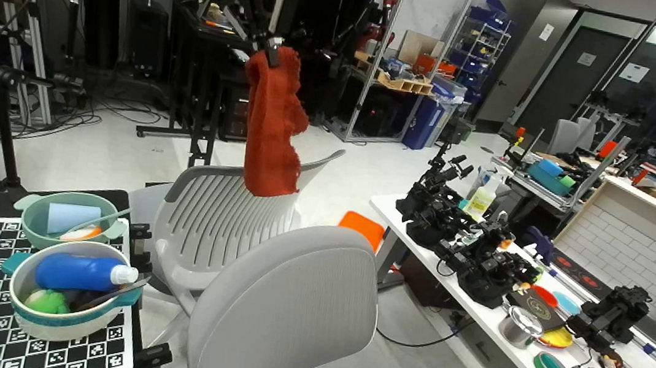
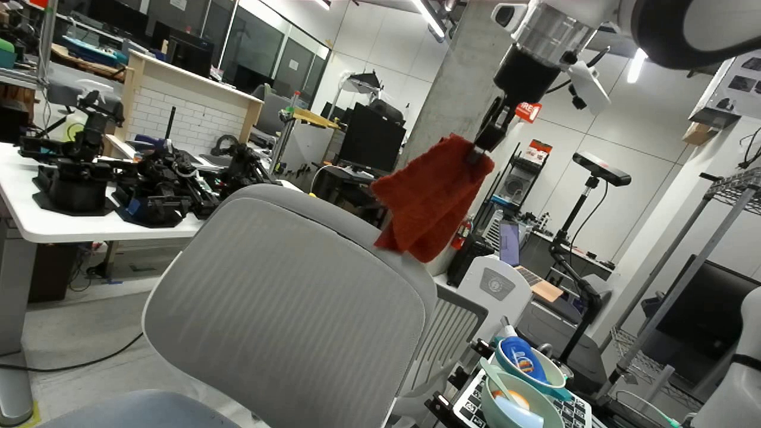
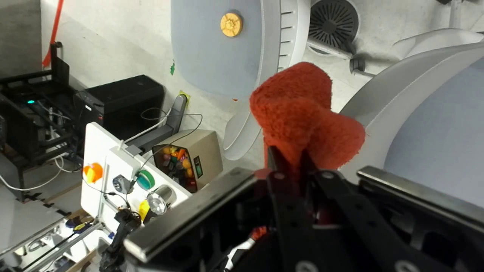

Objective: Put the cloth on the other chair

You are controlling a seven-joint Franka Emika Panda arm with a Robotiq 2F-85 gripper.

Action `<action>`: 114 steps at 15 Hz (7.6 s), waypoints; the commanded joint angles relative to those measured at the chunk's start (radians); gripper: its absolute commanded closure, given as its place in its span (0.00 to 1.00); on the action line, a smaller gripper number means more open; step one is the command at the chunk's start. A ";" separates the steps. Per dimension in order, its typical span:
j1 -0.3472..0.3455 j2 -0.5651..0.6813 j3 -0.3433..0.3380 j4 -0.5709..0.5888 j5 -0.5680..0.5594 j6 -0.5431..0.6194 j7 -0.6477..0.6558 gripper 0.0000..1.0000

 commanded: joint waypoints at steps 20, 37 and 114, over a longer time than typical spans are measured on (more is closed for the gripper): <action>-0.012 0.333 -0.035 0.176 -0.017 0.209 -0.014 0.97; 0.053 0.439 -0.052 0.291 -0.010 0.044 0.227 0.64; 0.097 0.372 -0.089 0.239 0.205 0.244 0.111 0.96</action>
